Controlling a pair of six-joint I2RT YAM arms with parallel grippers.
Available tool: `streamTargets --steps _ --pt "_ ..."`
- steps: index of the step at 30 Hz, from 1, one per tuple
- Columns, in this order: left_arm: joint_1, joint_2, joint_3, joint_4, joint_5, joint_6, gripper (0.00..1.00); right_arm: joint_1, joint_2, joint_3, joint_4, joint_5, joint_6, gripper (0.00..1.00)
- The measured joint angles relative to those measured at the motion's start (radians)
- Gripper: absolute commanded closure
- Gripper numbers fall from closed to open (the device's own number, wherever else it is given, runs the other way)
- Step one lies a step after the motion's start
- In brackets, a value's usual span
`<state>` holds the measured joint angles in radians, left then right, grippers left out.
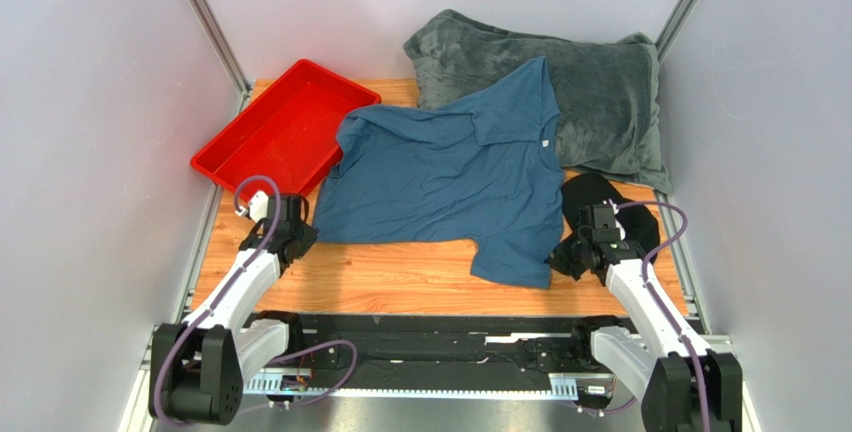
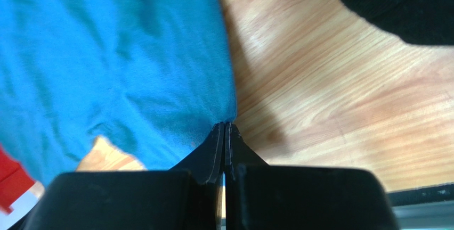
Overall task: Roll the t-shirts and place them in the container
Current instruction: Flatten out the T-shirt at the center of the board.
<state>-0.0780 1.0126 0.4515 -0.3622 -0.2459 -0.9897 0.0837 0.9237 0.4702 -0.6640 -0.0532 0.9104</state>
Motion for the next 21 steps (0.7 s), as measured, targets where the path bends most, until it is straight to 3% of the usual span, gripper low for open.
streamTargets --steps 15,21 --pt "0.0 -0.216 0.0 -0.196 -0.117 -0.008 1.0 0.0 -0.398 0.066 -0.329 -0.061 0.006 1.0" --pt "0.0 -0.319 0.0 -0.267 -0.114 -0.008 1.0 0.0 -0.441 0.167 -0.425 -0.048 0.009 1.0"
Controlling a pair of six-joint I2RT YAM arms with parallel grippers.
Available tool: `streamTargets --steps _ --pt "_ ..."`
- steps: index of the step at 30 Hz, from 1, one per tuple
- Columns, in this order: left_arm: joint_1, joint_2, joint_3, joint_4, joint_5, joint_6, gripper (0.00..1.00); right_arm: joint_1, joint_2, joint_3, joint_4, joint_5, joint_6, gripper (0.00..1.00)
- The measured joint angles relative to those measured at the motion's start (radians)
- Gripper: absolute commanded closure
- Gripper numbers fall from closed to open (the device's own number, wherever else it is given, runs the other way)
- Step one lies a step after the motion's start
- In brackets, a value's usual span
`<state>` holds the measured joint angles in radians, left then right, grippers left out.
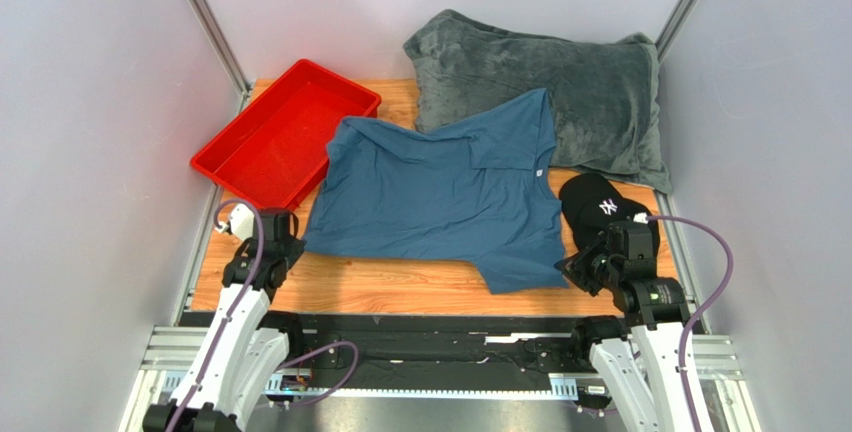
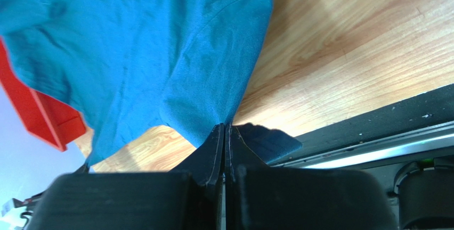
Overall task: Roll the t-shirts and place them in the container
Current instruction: Flatten out the T-shirt at the center of the board.
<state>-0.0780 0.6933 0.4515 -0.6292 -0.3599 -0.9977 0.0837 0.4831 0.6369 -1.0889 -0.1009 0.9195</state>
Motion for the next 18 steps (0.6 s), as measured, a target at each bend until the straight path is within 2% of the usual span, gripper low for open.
streamTargets --steps 6,10,14,18 --pt "0.0 -0.137 0.038 -0.095 0.019 0.01 1.0 0.0 0.012 0.122 -0.035 0.009 0.0 1.0" --pt "0.0 -0.199 0.141 -0.13 0.045 0.044 1.0 0.0 0.034 0.27 -0.039 0.02 -0.003 1.0" --pt "0.0 -0.211 0.335 -0.127 0.085 0.094 1.0 0.0 0.111 0.475 -0.006 0.034 -0.028 1.0" --pt "0.0 -0.209 0.573 -0.111 0.126 0.163 1.0 0.0 0.246 0.779 0.01 0.041 -0.075 1.0"
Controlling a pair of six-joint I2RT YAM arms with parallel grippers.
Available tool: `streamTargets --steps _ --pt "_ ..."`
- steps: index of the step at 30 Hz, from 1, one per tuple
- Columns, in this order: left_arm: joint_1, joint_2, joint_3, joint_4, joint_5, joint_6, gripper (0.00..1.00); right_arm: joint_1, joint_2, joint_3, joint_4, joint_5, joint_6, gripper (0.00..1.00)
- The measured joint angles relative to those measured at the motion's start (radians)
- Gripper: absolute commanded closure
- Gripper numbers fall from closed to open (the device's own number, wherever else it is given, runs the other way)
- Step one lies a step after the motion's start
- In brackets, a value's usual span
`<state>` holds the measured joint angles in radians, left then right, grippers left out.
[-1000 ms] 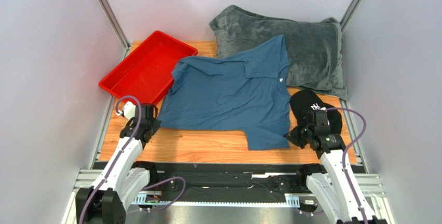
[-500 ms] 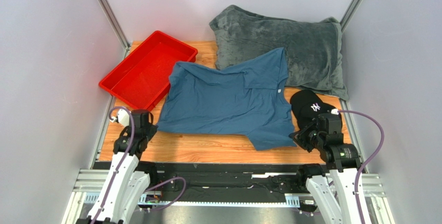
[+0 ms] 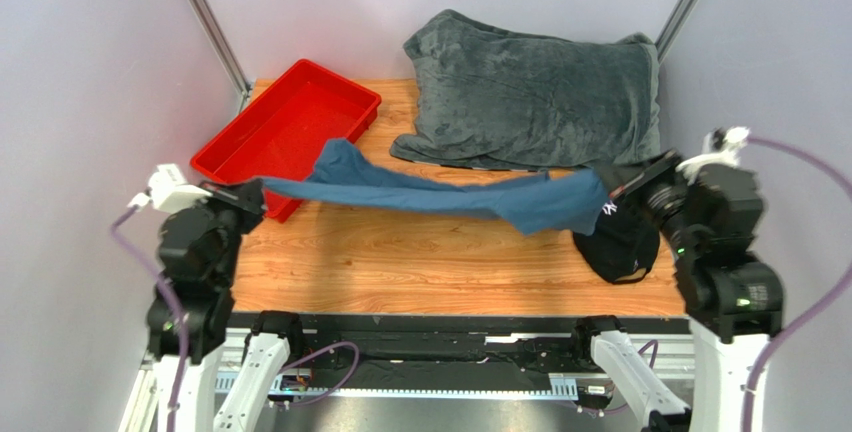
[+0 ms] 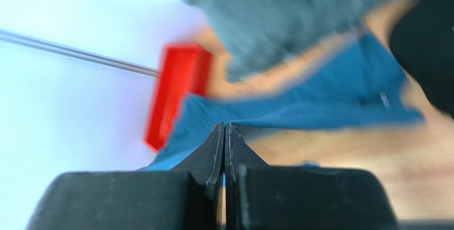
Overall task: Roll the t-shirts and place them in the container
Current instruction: Flatten out the T-shirt at the center of the board.
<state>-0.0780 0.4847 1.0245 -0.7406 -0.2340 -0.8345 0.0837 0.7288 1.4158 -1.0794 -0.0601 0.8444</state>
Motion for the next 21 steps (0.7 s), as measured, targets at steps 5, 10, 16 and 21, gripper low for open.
streamTargets --steps 5,10,16,21 --pt "0.0 0.008 0.317 0.018 0.035 0.076 1.0 0.0 0.131 0.449 0.058 0.023 -0.058 1.0" --pt "0.0 0.016 0.579 0.047 0.042 0.11 1.0 0.0 0.157 0.743 0.106 0.079 -0.099 1.0" --pt "0.0 0.068 0.633 0.128 0.044 0.112 1.0 0.0 0.141 0.728 0.231 0.121 -0.117 1.0" --pt "0.0 0.259 0.595 0.226 0.045 0.112 1.0 0.0 0.22 0.592 0.37 0.13 -0.112 1.0"
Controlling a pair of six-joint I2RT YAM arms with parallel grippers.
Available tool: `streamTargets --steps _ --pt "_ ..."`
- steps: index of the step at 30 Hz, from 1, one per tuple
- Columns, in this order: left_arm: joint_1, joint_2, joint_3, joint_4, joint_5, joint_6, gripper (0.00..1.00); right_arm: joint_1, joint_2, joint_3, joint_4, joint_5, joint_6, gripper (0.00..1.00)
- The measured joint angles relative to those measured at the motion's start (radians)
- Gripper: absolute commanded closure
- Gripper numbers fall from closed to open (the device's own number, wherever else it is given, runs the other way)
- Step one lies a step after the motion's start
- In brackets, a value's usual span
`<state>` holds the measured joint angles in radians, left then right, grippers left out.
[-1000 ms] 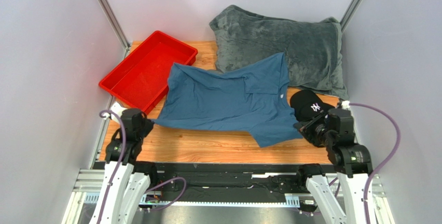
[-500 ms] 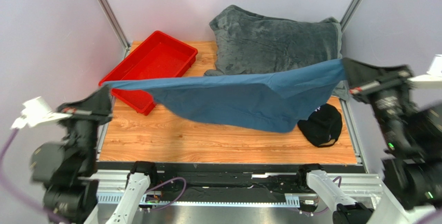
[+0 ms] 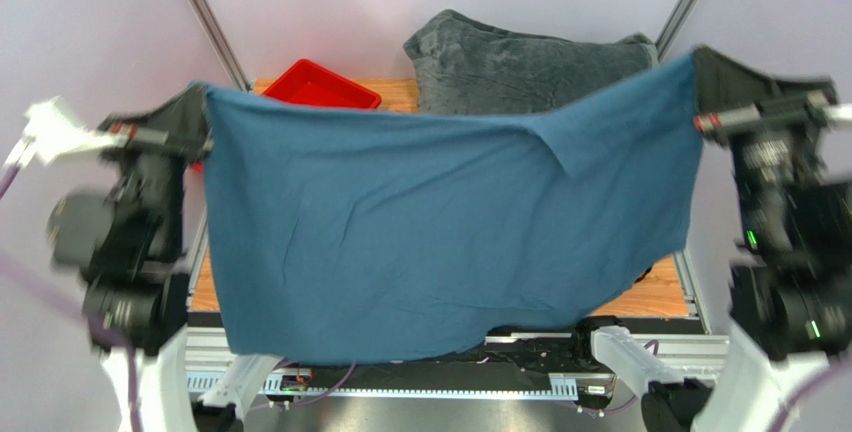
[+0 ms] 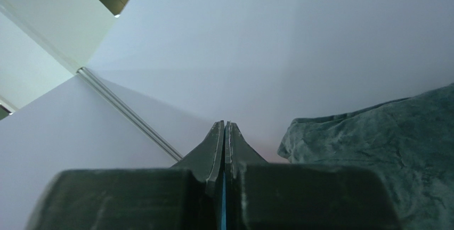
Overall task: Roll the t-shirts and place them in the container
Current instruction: Flatten out the T-shirt at the center of the board.
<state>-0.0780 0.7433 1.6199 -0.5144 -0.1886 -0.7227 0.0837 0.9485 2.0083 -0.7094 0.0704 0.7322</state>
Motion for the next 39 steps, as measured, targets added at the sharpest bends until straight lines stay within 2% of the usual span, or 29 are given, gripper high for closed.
streamTargets --steps 5,10,12,15,18,21,23,28,30,35,39 --pt "0.0 0.28 0.023 0.096 0.0 0.016 1.0 0.0 0.257 0.019 0.154 -0.006 0.004 1.0" --pt "0.0 0.583 0.227 0.142 0.019 0.033 1.0 0.0 0.531 0.172 0.223 -0.016 0.005 1.0" --pt "0.0 0.679 0.354 0.142 0.031 0.042 1.0 0.0 0.591 0.232 0.253 -0.014 0.003 1.0" --pt "0.0 0.75 0.5 0.154 0.037 0.057 1.0 0.0 0.595 0.27 0.307 0.009 -0.009 1.0" --pt "0.0 0.755 0.604 0.176 0.039 0.073 1.0 0.0 0.532 0.272 0.396 0.048 -0.034 1.0" --pt "0.0 0.716 0.63 0.219 0.038 0.084 1.0 0.0 0.427 0.235 0.463 0.077 -0.06 1.0" --pt "0.0 0.651 0.55 0.263 0.038 0.083 1.0 0.0 0.322 0.139 0.515 0.086 -0.068 1.0" --pt "0.0 0.424 0.137 0.32 0.038 0.055 1.0 0.0 0.092 -0.184 0.552 0.084 -0.051 1.0" --pt "0.0 0.336 -0.09 0.326 0.034 0.026 1.0 0.0 0.01 -0.367 0.54 0.076 -0.025 1.0" --pt "0.001 0.206 -0.589 0.242 0.03 -0.075 1.0 0.0 -0.158 -0.89 0.336 0.031 0.058 1.0" --pt "0.001 0.081 -0.909 0.106 0.039 -0.147 1.0 0.0 -0.289 -1.21 0.093 -0.021 0.103 1.0"
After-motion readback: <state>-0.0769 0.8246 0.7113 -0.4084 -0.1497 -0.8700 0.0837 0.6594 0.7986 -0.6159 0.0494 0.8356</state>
